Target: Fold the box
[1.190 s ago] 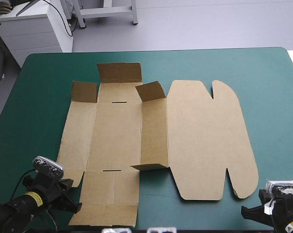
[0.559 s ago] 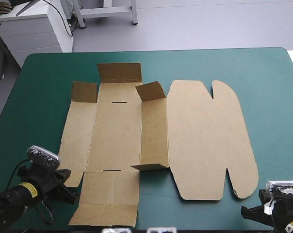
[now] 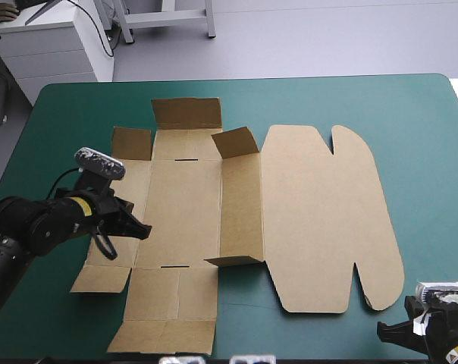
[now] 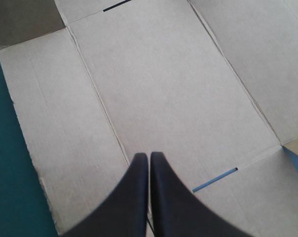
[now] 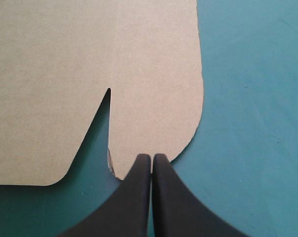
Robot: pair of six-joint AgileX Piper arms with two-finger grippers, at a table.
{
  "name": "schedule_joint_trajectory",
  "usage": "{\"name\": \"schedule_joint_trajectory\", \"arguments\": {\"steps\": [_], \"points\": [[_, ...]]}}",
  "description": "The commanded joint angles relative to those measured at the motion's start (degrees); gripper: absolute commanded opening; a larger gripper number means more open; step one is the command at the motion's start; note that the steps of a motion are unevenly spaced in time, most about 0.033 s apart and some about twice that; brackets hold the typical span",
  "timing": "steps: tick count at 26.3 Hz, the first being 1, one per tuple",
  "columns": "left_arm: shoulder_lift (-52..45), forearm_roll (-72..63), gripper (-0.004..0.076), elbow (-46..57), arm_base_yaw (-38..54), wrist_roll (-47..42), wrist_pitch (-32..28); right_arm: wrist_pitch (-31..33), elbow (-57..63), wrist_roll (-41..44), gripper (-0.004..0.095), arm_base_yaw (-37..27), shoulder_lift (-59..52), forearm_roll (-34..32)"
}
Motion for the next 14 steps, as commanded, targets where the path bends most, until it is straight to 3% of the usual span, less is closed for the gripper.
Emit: {"name": "schedule_joint_trajectory", "arguments": {"steps": [1, 8, 14], "points": [[5.17, -0.52, -0.0008, -5.07, 1.34, -0.47, -3.26, -3.58, -1.47, -0.10, -0.0004, -0.03, 0.78, 0.49], [11.58, -11.02, -0.0008, -7.82, 14.92, 7.94, -1.97, -3.58, -1.47, -0.10, -0.0004, -0.03, 0.78, 0.49], [15.39, -23.75, -0.0008, -7.82, 35.21, 20.12, 3.43, -3.58, -1.47, -0.10, -0.0004, -0.03, 0.78, 0.49]]}}
